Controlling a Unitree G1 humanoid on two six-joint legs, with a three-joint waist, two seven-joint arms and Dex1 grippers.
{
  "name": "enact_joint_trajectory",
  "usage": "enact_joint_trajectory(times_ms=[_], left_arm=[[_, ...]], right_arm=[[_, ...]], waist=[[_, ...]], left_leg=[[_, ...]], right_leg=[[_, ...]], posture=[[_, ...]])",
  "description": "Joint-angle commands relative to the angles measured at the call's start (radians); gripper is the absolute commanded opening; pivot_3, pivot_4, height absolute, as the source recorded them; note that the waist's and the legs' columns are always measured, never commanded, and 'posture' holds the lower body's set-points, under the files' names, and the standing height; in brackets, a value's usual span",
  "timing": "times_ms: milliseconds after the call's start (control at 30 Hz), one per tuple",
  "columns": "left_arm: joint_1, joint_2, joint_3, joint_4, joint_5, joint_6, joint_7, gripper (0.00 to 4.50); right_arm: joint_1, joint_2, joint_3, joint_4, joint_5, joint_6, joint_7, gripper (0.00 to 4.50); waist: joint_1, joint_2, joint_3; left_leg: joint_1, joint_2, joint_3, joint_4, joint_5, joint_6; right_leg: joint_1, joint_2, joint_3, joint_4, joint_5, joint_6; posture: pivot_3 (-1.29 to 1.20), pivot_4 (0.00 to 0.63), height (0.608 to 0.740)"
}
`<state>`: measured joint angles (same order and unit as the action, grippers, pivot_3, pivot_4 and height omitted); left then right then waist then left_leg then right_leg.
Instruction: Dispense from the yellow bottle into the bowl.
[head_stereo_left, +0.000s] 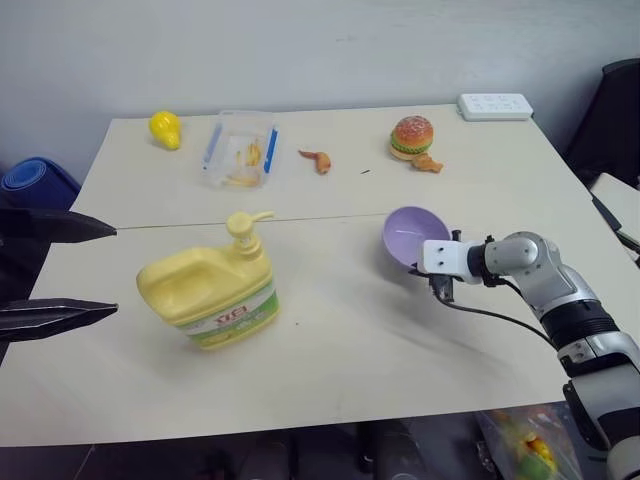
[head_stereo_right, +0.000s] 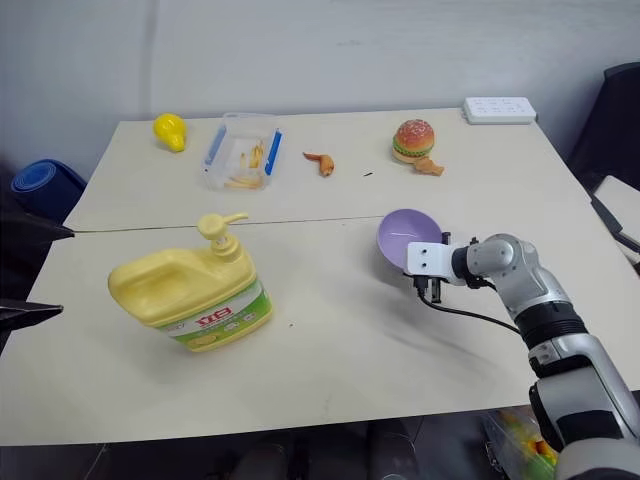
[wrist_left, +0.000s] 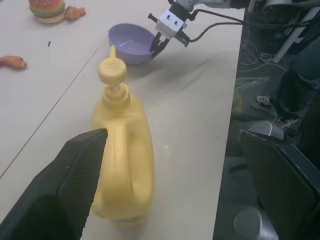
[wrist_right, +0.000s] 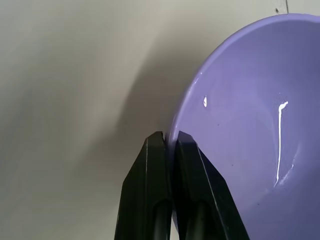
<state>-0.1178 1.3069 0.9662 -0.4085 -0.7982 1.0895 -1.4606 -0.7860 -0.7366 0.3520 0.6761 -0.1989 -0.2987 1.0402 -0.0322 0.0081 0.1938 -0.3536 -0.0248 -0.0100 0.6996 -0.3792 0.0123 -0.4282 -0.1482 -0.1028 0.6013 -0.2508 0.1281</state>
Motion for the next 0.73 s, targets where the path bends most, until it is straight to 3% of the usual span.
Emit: enact_joint_trajectory(times_ms=[33,167,367,533,733], left_arm=[[0.000,-0.002,0.012,-0.010,-0.014,-0.025,0.019,4.50],[0.014,-0.006,-0.009,0.003,-0.007,-0.060,0.026,4.50],[0.070,-0.021,-0.013,0.018,0.035,-0.131,0.019,4.50],[0.132,-0.023,0.034,0.056,0.106,-0.201,-0.016,4.50],[0.151,-0.002,0.091,0.149,0.153,-0.218,-0.045,4.50]], right_arm=[[-0.005,-0.003,-0.022,0.021,0.006,-0.021,0.023,1.05],[0.003,-0.018,-0.072,-0.052,0.074,0.034,0.088,2.36],[-0.018,-0.132,-0.275,-0.298,0.356,0.418,0.285,4.37],[-0.001,-0.353,-0.402,-0.314,0.523,0.685,0.501,4.49],[-0.010,-0.473,-0.455,-0.205,0.566,0.744,0.574,4.49]], waist=[[0.001,0.000,0.000],[0.001,0.000,0.000],[0.005,0.002,0.001],[0.021,0.004,0.002],[0.017,0.004,0.002]], left_leg=[[0.000,0.000,0.000,0.000,0.000,0.000],[-0.001,0.000,0.000,0.000,0.000,0.000],[-0.001,0.001,0.000,0.000,0.000,0.000],[-0.003,0.001,0.000,0.000,-0.001,0.001],[-0.002,0.002,0.012,-0.001,-0.002,0.003]], right_leg=[[0.000,0.000,0.000,0.000,0.000,0.000],[0.000,0.000,0.000,-0.001,0.000,0.000],[0.000,0.001,0.000,-0.001,0.000,-0.001],[0.000,0.001,-0.002,-0.005,0.001,-0.001],[0.000,0.002,-0.002,-0.007,0.002,-0.001]], posture=[[0.00,0.150,0.740],[0.00,0.150,0.740],[0.00,0.150,0.740],[0.00,0.150,0.740],[0.00,0.150,0.740]])
